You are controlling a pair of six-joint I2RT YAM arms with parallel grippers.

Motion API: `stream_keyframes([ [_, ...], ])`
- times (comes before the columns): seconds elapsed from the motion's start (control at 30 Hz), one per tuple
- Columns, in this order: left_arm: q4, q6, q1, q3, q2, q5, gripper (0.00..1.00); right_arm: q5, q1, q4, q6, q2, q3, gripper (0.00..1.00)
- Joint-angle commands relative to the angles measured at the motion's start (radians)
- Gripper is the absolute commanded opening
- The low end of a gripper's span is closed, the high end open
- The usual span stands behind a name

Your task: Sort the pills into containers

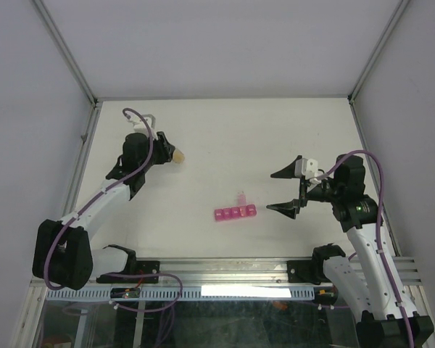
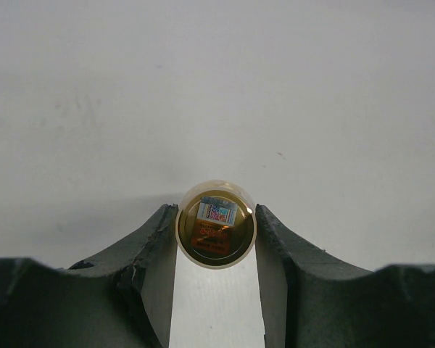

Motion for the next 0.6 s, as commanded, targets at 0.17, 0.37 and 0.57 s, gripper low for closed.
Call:
stream_keyframes([
  [0.17,0.027,-0.120,0.169,0.097,0.040,-0.215,0.00,-0.010,-0.004,0.036,0.001,-0.017,0.009,0.95],
  [0.37,-0.076,-0.190,0.232,0.178,0.133,-0.367,0.00,-0.006,-0.006,0.038,0.000,-0.019,0.009,0.95],
  [0.57,-0.092,-0.134,0.273,0.261,0.247,-0.443,0.01,-0.005,-0.006,0.039,0.000,-0.017,0.006,0.95],
])
